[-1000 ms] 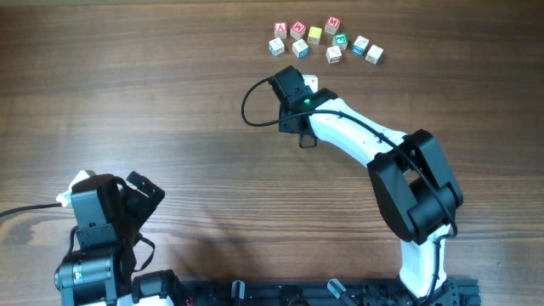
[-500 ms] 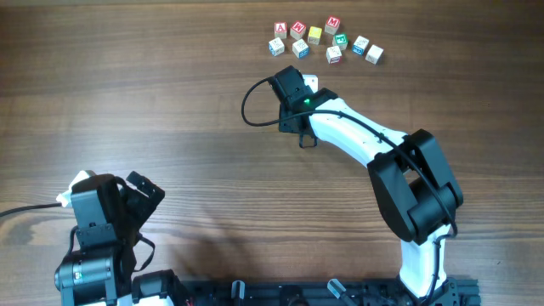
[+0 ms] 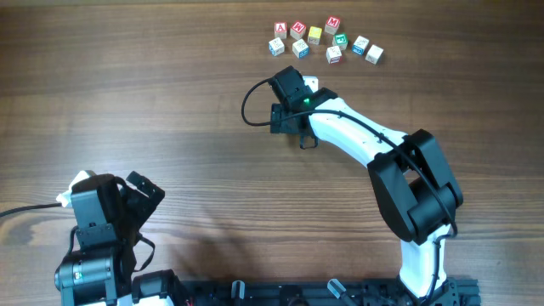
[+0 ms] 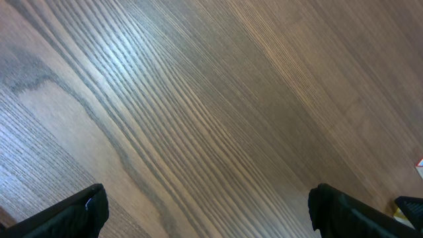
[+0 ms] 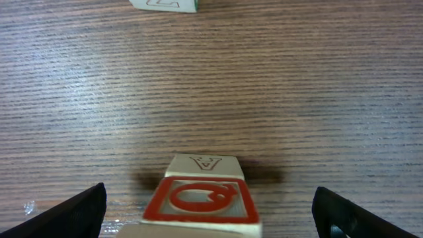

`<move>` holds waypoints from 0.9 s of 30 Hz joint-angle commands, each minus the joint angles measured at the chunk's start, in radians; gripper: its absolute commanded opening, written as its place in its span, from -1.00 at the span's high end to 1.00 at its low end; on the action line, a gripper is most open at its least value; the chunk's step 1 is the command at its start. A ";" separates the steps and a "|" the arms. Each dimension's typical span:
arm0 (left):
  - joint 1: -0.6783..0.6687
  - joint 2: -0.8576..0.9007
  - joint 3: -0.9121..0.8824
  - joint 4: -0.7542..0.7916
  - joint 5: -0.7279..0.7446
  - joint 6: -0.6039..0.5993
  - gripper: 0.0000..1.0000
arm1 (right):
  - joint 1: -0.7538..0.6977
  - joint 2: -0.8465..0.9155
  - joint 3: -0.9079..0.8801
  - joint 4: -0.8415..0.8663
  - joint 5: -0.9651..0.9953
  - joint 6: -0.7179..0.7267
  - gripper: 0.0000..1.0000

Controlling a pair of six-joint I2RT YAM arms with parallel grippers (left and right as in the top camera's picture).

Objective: Form a tower

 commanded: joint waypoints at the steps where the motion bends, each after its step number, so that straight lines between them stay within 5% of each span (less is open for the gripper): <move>1: 0.007 -0.005 -0.005 -0.001 0.008 0.008 -1.00 | 0.000 -0.029 0.026 -0.008 0.011 0.007 -1.00; 11: 0.007 -0.005 -0.005 0.000 0.008 0.008 -1.00 | 0.005 -0.168 0.026 -0.023 0.003 0.018 -0.99; 27: 0.007 -0.005 -0.005 -0.001 0.008 0.009 -1.00 | 0.004 -0.074 0.019 -0.018 -0.020 -0.008 -0.77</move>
